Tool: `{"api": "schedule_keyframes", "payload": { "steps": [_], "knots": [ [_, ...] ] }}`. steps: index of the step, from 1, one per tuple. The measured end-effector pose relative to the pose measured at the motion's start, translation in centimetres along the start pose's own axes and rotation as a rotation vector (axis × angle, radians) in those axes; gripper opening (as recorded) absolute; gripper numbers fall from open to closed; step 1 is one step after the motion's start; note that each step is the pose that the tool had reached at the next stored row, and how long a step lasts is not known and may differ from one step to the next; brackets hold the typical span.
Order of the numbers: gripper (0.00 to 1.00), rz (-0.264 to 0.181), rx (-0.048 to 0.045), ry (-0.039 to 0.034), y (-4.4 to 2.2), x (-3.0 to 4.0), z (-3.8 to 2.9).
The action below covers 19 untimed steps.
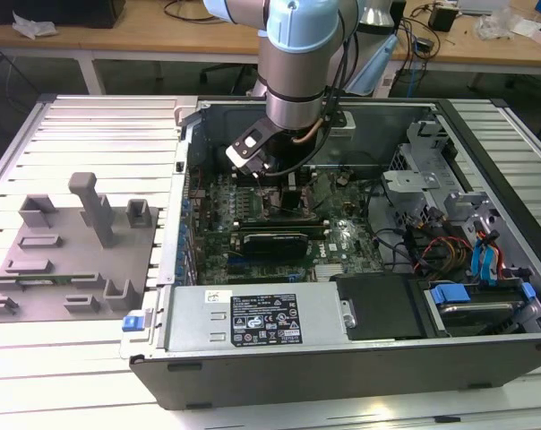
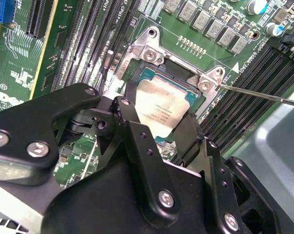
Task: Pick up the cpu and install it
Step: 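Place the cpu into insertion slot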
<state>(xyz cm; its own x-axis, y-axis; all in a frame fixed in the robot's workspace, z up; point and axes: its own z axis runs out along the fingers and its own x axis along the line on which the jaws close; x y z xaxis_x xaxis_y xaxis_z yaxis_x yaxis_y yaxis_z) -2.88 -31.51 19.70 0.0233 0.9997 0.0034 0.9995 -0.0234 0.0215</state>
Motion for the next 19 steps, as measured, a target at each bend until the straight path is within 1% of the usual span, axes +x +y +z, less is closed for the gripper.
{"api": "schedule_keyframes", "payload": {
  "steps": [4,5,6,7,11,13,15,19],
  "knots": [
    [0.55,0.000,0.0000,0.0000,0.01,0.00,0.00],
    [0.55,0.000,-0.0008,0.0014,0.03,0.03,0.04],
    [0.55,0.000,-0.0004,0.0008,0.02,0.02,0.03],
    [0.62,0.000,-0.0003,0.0003,0.02,0.01,0.01],
    [0.62,0.000,-0.0001,0.0001,0.02,0.00,0.00],
    [0.62,0.000,0.0000,0.0000,0.03,0.00,-0.27],
    [0.62,0.000,-0.0001,0.0000,0.04,0.00,-0.93],
    [0.62,0.000,-0.0001,0.0001,0.04,0.01,-1.04]
  ]
}}
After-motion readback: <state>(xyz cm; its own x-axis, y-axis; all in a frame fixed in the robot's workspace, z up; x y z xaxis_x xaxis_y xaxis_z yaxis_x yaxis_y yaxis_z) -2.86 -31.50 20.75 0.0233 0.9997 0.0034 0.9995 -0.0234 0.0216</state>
